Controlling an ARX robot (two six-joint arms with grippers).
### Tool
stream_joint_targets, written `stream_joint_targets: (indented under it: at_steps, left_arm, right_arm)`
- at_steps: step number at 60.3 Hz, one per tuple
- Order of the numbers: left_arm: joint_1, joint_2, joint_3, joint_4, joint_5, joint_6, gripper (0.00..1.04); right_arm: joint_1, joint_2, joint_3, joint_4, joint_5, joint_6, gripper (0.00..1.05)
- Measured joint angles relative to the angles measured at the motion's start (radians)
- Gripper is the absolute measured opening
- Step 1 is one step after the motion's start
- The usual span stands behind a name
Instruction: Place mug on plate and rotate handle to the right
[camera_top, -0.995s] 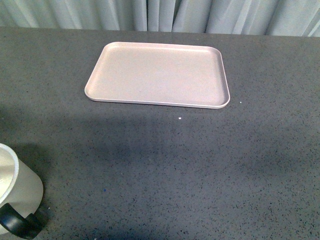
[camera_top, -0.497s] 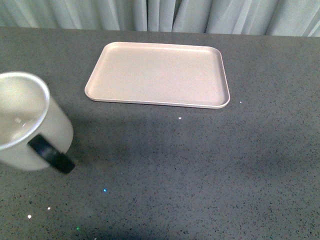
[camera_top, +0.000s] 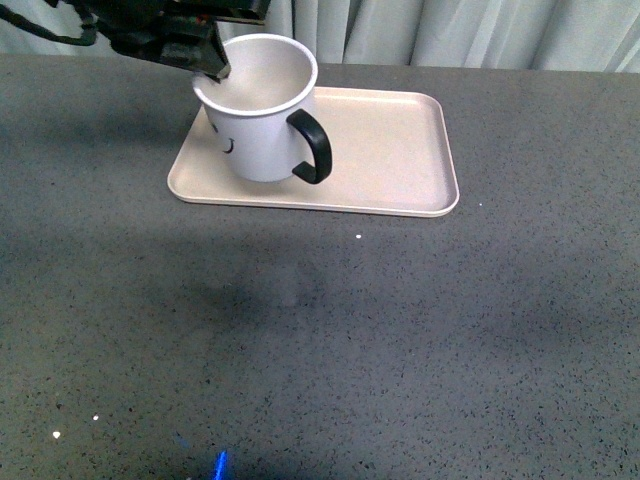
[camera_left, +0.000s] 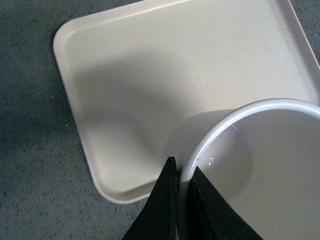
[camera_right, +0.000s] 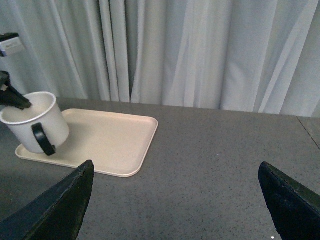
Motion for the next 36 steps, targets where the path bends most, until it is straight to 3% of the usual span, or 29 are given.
stream_joint_targets:
  at_steps: [20,36]
  left_arm:
    - [-0.024,0.219,0.241,-0.082,-0.006,0.003,0.02]
    - [-0.037,0.271,0.303,-0.099,-0.011,0.002,0.02]
  right_arm:
    - [0.000,0.000,0.000,0.000,0.000,0.000,0.96]
    - [0.000,0.000,0.000,0.000,0.000,0.000,0.96]
